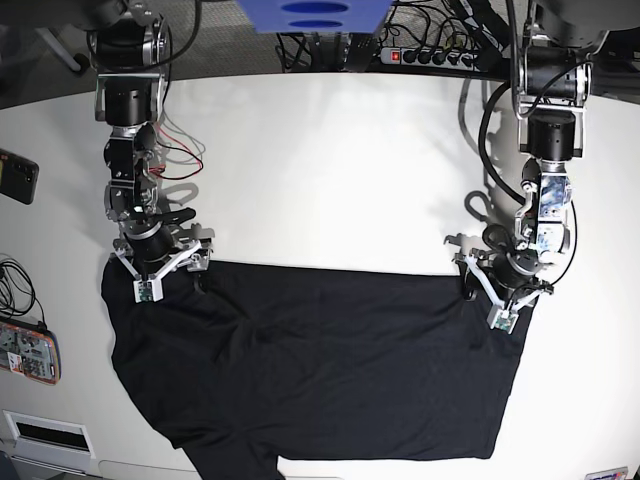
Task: Fold the T-shirt properly
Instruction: 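Drag the held edge back toward the robot, flattening the shirt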
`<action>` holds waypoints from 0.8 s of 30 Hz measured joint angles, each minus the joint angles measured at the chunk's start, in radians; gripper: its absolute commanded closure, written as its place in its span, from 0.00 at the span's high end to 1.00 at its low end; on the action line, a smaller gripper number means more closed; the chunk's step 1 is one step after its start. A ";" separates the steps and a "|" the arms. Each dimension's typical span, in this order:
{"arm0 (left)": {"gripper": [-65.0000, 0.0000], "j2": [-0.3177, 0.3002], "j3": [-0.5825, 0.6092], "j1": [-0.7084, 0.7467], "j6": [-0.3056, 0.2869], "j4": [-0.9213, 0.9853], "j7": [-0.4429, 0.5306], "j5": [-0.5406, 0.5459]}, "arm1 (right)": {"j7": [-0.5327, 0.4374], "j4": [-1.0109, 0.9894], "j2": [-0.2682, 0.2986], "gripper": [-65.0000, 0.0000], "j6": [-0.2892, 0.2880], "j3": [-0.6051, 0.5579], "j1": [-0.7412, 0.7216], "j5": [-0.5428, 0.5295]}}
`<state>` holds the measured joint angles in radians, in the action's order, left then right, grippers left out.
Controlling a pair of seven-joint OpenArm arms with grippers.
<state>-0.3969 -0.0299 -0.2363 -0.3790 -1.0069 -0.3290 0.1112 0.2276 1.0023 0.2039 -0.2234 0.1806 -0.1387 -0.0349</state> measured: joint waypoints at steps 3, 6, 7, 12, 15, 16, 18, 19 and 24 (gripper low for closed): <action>0.50 0.005 -0.072 0.051 -0.014 -0.026 0.011 0.024 | -0.019 0.034 0.001 0.90 0.006 0.002 0.047 -0.003; 0.50 0.003 -0.111 0.088 -0.021 -0.057 0.013 0.031 | 0.008 0.073 0.018 0.90 -0.011 0.000 0.078 -0.010; 0.50 0.003 -0.117 0.100 -0.019 -0.072 0.009 0.024 | 0.042 0.090 0.018 0.90 -0.010 0.000 0.078 -0.014; 0.50 0.005 -0.130 0.173 -0.013 -0.148 0.017 0.024 | 0.079 0.147 0.015 0.90 -0.002 -0.002 0.097 -0.016; 0.50 0.005 -0.131 0.208 -0.009 -0.175 0.028 0.025 | 0.078 0.165 0.015 0.90 -0.001 -0.002 0.124 -0.017; 0.50 0.005 -0.134 0.221 -0.009 -0.187 0.033 0.027 | 0.068 0.175 0.015 0.90 0.000 -0.002 0.139 -0.018; 0.50 0.003 -0.135 0.254 -0.004 -0.214 0.039 0.029 | 0.047 0.200 0.015 0.90 -0.001 0.000 0.176 -0.021; 0.50 0.003 -0.136 0.268 -0.002 -0.223 0.043 0.037 | 0.039 0.206 0.015 0.90 0.000 0.000 0.188 -0.022; 0.50 0.004 -0.137 0.319 0.003 -0.266 0.056 0.040 | 0.041 0.253 0.015 0.90 0.004 0.002 0.237 -0.025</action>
<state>-0.3931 -0.1669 0.0830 -0.3759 -1.2728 -0.2729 0.1516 0.2684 1.2556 0.2192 -0.2195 0.1825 0.0982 -0.0601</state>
